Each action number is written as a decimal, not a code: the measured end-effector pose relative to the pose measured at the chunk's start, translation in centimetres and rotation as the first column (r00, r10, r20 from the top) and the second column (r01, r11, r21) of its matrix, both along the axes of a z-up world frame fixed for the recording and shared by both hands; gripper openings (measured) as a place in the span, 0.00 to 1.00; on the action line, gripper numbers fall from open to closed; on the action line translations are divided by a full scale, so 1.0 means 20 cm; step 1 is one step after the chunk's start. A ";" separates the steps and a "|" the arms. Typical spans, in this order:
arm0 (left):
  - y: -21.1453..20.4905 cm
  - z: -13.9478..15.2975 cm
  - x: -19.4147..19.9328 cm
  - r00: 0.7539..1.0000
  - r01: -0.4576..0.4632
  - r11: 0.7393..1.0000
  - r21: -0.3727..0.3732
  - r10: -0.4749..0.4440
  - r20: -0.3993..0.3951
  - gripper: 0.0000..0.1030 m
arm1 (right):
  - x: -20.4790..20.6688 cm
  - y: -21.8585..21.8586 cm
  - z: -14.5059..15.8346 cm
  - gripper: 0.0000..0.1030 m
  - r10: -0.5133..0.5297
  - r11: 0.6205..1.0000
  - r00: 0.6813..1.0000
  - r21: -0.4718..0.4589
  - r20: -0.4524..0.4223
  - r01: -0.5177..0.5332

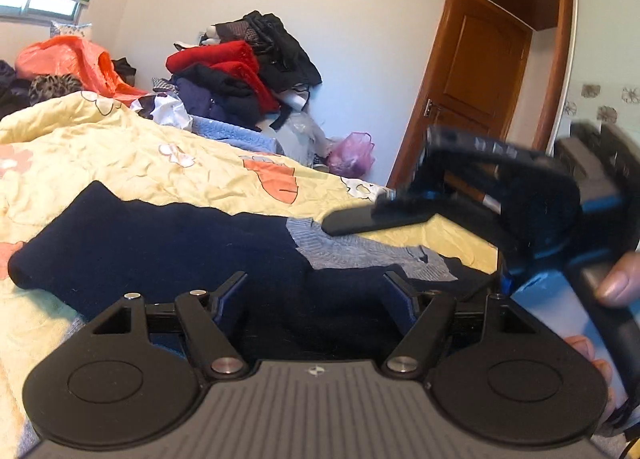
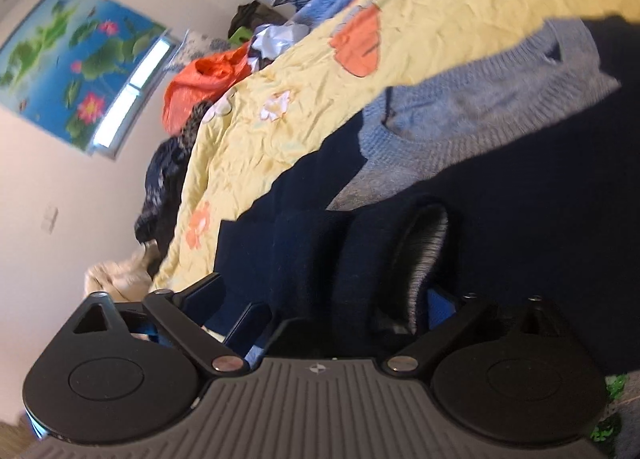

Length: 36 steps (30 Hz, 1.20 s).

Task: Fold small clothes

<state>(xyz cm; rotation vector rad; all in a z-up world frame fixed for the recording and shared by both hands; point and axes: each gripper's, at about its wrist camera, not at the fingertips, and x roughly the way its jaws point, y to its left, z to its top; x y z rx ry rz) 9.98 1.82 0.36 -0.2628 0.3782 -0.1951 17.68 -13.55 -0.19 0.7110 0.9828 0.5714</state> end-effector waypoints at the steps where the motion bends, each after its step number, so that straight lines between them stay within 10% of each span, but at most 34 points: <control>1: 0.01 0.00 -0.01 1.000 -0.008 1.000 -0.006 0.008 0.004 0.70 | 0.00 -0.01 -0.01 0.76 -0.007 1.000 1.000 -0.002 0.001 0.007; 4: 0.06 0.00 -0.01 0.998 -0.059 0.997 -0.044 0.059 -0.006 0.75 | 0.01 -0.03 -0.04 0.28 -0.020 1.000 1.000 -0.020 0.002 0.020; 6: 0.09 0.01 0.00 0.995 -0.095 0.992 -0.078 0.095 -0.009 0.78 | 0.00 -0.03 -0.03 0.12 -0.017 0.997 0.999 -0.074 0.038 0.020; 16: 0.09 0.01 -0.01 0.994 -0.108 0.992 -0.069 0.108 -0.008 0.79 | 0.01 -0.38 0.27 0.12 -0.017 0.974 0.973 -0.217 0.230 0.068; 29: 0.08 0.01 0.03 0.994 -0.105 0.993 -0.055 0.102 -0.044 0.79 | -0.05 -0.79 -0.02 0.16 -0.204 0.940 0.971 -0.253 0.126 0.231; 31: 0.08 0.00 0.03 0.993 -0.109 0.993 -0.052 0.106 -0.056 0.79 | -0.07 -0.82 0.00 0.47 -0.279 0.927 0.950 -0.220 0.138 0.304; 33: 0.08 0.01 0.04 0.990 -0.125 0.991 -0.047 0.121 -0.076 0.79 | -0.17 -0.84 0.09 0.66 -0.420 0.845 0.863 -0.226 0.281 0.485; 36: 0.05 0.06 0.07 0.989 -0.118 0.993 -0.025 0.116 -0.092 0.79 | -0.27 -0.70 0.19 0.67 -0.344 0.810 0.818 -0.294 0.462 0.507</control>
